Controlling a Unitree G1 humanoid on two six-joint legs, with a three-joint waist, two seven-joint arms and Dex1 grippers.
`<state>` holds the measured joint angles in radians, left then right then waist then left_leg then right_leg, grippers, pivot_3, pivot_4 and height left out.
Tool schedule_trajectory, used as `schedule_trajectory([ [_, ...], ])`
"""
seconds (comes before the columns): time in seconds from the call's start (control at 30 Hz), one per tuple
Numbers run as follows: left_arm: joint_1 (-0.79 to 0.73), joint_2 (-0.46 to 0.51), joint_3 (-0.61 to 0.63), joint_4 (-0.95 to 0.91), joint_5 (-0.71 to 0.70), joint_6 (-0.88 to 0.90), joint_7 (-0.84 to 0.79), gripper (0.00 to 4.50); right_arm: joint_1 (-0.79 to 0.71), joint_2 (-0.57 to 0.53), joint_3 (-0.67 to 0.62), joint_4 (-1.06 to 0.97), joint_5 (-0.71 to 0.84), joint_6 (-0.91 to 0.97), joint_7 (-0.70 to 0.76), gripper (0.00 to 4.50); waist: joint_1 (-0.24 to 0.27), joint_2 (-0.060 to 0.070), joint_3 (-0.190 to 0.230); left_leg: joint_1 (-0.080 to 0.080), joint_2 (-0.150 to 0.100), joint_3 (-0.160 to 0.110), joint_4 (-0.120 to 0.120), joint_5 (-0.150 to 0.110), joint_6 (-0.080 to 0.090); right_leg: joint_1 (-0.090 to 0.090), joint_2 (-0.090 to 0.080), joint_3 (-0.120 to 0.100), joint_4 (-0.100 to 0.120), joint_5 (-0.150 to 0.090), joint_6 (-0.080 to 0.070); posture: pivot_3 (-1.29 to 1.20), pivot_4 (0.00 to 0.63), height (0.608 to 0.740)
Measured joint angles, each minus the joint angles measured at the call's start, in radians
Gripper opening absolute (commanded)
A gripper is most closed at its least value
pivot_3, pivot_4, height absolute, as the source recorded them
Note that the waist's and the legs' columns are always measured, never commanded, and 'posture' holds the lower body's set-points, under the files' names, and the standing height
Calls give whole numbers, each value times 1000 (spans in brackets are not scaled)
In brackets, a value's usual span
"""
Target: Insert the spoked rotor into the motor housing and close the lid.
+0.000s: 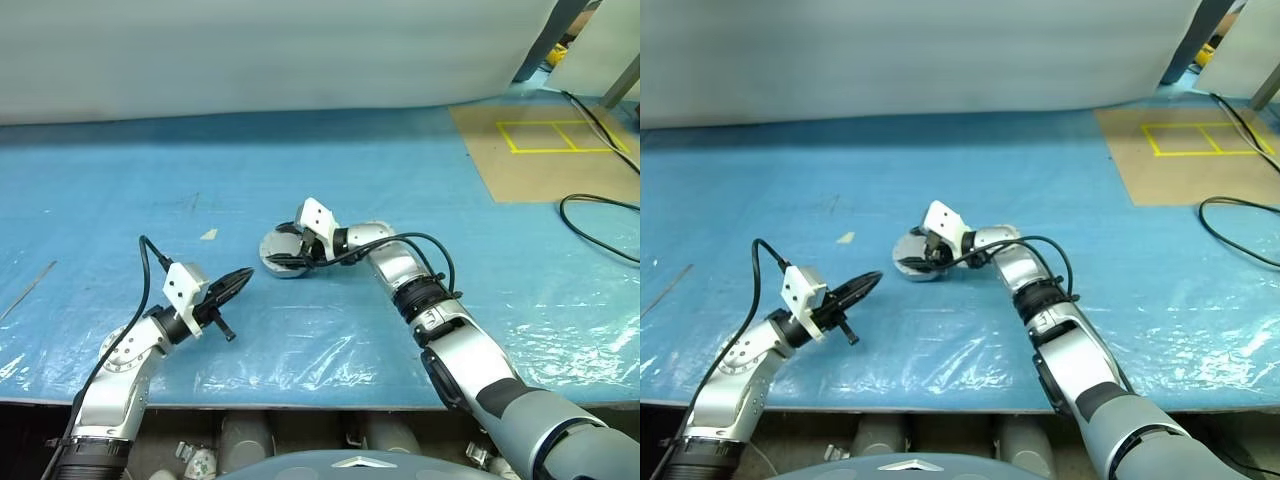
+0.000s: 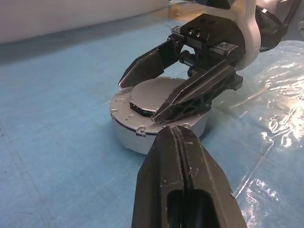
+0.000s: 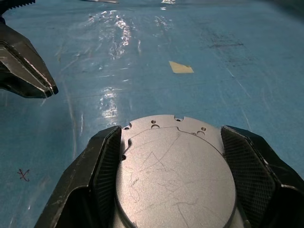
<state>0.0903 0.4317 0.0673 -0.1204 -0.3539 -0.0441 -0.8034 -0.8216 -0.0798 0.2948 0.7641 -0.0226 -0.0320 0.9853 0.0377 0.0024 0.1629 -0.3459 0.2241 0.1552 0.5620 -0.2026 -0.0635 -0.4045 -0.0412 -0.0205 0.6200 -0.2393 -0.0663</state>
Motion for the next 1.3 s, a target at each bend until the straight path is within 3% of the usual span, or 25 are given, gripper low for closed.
schedule_trajectory([
  [0.63,-11,0,-23,1,4,2,1,0,-51,-38,36,56,-38,-56,11,2985,5,0,0,3,-1,0,1,0,0,2,-3,0,1,0,0,0,150,740],
  [1.3,-19,0,-27,3,4,2,0,0,28,-30,38,-2,-23,-84,-45,2985,2,3,-2,3,-1,1,-1,0,0,3,-2,0,-1,-1,1,0,150,740],
])
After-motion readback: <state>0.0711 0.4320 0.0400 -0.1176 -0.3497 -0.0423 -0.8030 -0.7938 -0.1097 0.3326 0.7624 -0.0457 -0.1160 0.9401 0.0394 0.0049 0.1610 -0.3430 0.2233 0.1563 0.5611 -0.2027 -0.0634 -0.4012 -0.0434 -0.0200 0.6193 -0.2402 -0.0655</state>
